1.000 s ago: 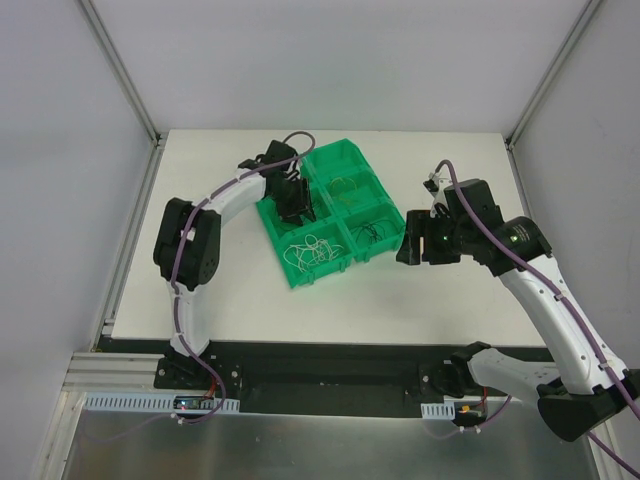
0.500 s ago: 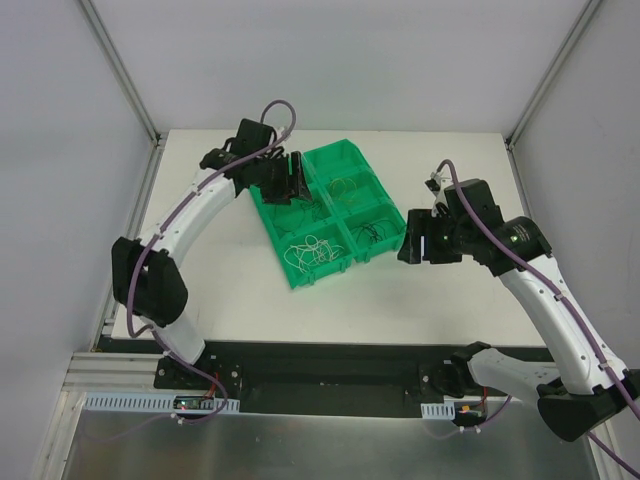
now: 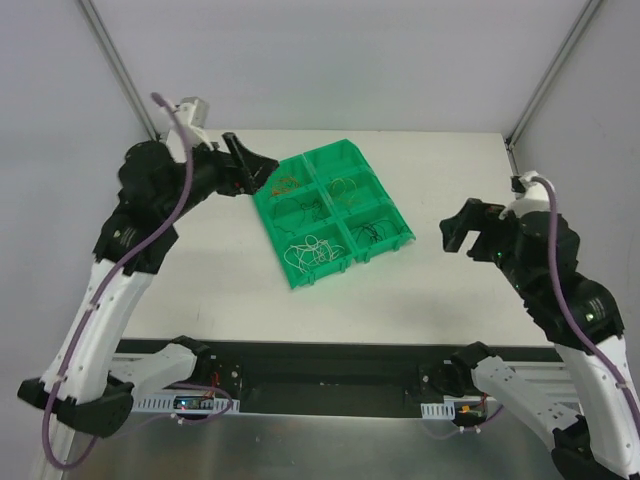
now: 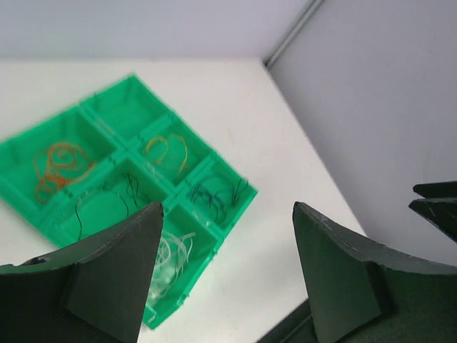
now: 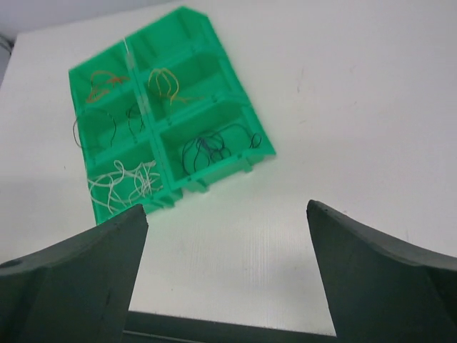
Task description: Untangle the cables
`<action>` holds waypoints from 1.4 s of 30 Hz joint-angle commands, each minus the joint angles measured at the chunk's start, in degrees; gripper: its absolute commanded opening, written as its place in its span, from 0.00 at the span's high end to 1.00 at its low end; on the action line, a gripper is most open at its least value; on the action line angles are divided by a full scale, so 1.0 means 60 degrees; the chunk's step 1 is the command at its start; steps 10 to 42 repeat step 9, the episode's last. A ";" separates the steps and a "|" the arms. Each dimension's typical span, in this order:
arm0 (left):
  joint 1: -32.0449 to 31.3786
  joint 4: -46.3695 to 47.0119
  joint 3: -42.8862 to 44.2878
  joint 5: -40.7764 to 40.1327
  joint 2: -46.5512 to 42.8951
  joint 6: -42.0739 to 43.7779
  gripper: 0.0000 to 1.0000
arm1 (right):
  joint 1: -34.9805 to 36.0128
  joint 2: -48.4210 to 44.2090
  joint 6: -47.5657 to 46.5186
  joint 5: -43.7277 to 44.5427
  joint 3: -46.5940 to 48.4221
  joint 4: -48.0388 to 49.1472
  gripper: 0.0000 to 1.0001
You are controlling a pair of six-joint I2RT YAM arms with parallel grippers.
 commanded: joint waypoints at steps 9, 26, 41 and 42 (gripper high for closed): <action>-0.0026 0.1114 -0.0377 -0.1219 -0.2103 0.0924 0.24 | 0.0015 0.1744 0.0918 0.3676 0.4253 -0.2020 0.04; -0.0026 0.1114 -0.0377 -0.1219 -0.2103 0.0924 0.24 | 0.0015 0.1744 0.0918 0.3676 0.4253 -0.2020 0.04; -0.0026 0.1114 -0.0377 -0.1219 -0.2103 0.0924 0.24 | 0.0015 0.1744 0.0918 0.3676 0.4253 -0.2020 0.04; -0.0026 0.1114 -0.0377 -0.1219 -0.2103 0.0924 0.24 | 0.0015 0.1744 0.0918 0.3676 0.4253 -0.2020 0.04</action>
